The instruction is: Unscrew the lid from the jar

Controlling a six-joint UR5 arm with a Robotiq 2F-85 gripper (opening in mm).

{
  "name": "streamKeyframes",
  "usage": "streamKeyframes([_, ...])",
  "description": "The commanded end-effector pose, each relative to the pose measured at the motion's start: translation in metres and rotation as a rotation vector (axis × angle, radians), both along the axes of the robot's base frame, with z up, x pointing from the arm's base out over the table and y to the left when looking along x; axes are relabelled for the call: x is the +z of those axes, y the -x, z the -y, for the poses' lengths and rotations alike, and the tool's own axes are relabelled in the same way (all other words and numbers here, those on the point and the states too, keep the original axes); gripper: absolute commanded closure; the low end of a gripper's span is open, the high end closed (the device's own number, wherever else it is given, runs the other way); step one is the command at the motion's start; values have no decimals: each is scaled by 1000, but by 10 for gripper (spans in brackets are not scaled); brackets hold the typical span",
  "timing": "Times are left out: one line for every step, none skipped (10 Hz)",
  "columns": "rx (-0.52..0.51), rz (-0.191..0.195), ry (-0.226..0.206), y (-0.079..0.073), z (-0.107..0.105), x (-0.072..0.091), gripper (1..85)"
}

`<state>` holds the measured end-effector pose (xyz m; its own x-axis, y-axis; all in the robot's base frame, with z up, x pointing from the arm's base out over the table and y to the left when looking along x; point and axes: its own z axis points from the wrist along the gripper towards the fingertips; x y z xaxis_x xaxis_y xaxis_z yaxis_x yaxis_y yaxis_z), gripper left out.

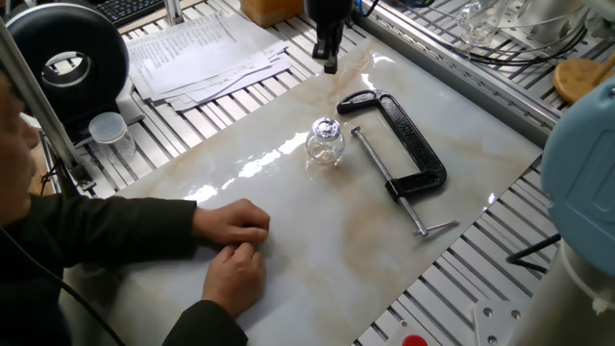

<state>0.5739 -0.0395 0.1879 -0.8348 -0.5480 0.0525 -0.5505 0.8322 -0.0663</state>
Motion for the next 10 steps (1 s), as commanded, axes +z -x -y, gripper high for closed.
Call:
streamKeyframes([-87,2,-157,0,-40,1,843])
streamKeyframes([-64,39,-140,-10,-35,1,823])
streamKeyframes([1,-5,-104,1,-26,1,583])
streamKeyframes([110,-19,12,2,4,2,373])
streamKeyframes([109,-62,8,13,4,2,357])
streamKeyframes([99,-80,-37,19,-7,-4,287])
streamKeyframes([114,-77,-68,18,-12,-12,187])
streamKeyframes([142,-79,-104,19,-17,-19,50])
streamKeyframes([147,-81,-83,19,-9,-22,7])
streamKeyframes([132,-78,-86,19,-11,-22,7])
